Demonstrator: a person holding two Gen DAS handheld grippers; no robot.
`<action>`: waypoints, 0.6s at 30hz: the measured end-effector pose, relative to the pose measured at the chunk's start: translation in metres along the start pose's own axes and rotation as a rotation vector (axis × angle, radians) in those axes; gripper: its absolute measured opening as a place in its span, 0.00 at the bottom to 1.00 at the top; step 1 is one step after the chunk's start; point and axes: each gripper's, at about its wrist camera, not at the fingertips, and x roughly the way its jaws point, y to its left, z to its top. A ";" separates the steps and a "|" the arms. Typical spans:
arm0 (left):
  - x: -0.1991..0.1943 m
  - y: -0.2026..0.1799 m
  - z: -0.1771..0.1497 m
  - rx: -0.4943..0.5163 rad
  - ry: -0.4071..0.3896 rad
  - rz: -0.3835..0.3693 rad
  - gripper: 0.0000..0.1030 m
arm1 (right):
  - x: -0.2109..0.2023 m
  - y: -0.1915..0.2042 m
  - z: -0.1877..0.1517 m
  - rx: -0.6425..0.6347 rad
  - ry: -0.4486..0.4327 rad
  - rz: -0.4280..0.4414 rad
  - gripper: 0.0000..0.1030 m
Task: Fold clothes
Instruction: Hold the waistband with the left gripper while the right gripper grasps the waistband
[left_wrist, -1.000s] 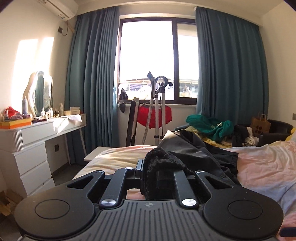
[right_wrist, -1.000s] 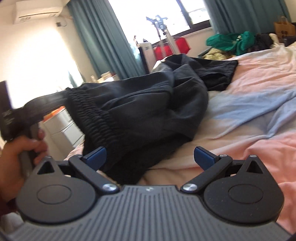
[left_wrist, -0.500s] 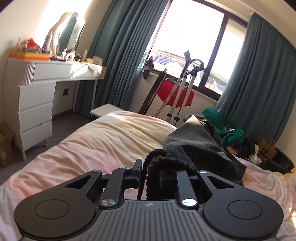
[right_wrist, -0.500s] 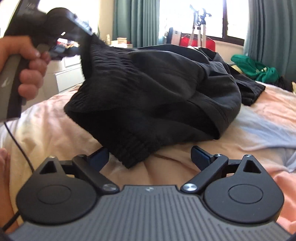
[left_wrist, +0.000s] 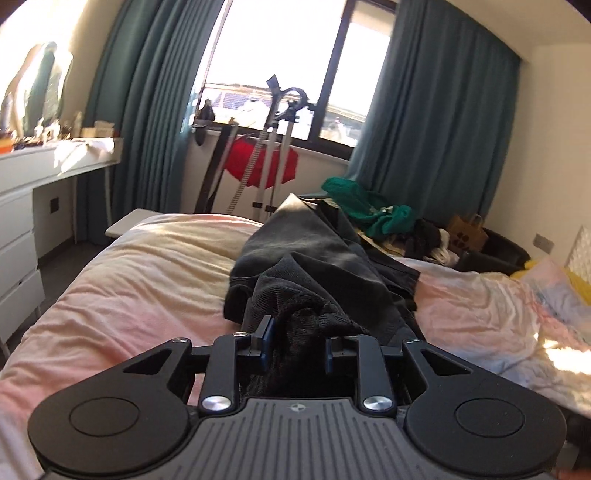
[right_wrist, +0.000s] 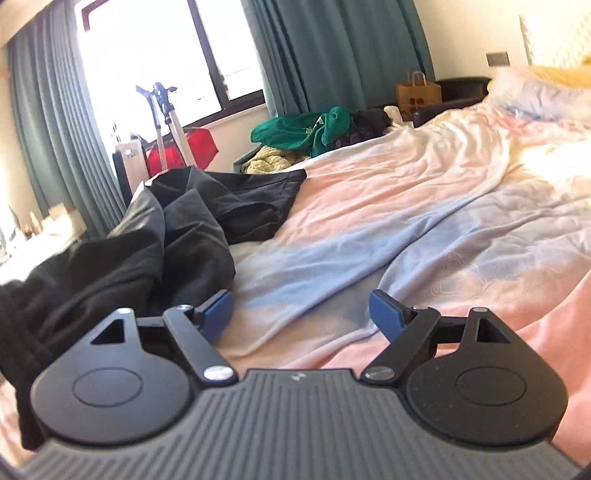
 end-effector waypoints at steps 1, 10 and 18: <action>0.001 -0.009 -0.001 0.025 0.001 -0.027 0.28 | -0.001 -0.004 0.003 0.028 0.012 0.061 0.81; 0.000 -0.036 -0.008 0.092 -0.012 -0.094 0.29 | -0.022 0.067 -0.032 -0.190 0.165 0.491 0.80; 0.000 -0.036 -0.007 0.125 -0.027 -0.095 0.29 | 0.030 0.058 -0.051 -0.082 0.350 0.387 0.56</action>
